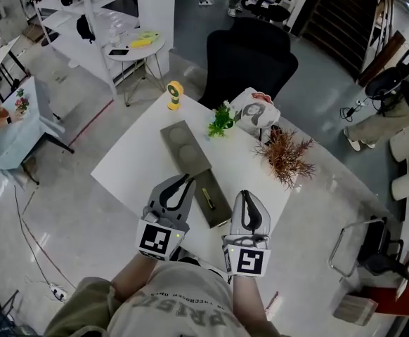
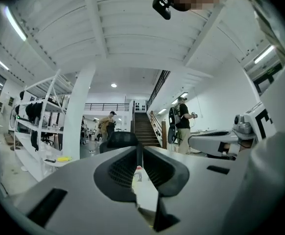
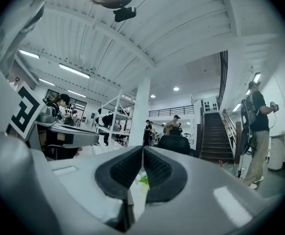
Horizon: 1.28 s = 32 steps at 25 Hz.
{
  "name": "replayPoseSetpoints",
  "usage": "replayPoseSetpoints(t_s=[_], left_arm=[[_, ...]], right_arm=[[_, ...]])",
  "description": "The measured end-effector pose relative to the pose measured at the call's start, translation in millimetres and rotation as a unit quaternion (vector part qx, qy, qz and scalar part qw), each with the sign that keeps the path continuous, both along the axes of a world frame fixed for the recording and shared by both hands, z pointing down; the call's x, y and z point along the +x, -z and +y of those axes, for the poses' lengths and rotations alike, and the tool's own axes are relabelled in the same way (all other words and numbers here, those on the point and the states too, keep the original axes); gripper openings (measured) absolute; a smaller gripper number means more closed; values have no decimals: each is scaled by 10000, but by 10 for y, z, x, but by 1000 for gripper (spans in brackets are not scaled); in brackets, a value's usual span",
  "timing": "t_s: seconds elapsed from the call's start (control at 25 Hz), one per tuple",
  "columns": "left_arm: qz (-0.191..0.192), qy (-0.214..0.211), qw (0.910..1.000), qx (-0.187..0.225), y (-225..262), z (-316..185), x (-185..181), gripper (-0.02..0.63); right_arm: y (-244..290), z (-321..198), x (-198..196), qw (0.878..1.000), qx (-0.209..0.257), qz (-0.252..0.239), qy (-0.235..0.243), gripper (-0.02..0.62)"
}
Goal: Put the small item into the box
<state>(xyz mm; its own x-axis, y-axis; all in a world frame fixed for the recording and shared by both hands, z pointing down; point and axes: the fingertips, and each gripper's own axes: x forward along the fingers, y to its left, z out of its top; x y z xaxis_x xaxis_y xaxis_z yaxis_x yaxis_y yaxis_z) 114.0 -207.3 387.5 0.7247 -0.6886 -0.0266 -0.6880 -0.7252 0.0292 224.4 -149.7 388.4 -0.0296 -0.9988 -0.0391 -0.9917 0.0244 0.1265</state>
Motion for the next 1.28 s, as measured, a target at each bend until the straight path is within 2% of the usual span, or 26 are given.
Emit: replayPoseSetpoints(t_s=[0.28,0.76,1.12,1.28], left_arm=[[267,-36,9994,215,147,24,37,12],[544,-34,9971,527,323,14,52,9],[561,-37,9968,570,324,-46,46,9],[543,-16,9968,579,341,-73,56,9]], right_arm=[[89,23,20,9998,120,104,-72,2],[215,3,48,9985,466,142,-236,0],[230,-52,19,9982,543,154,-197,1],[300,-107,8,9973,639,86,-353,0]])
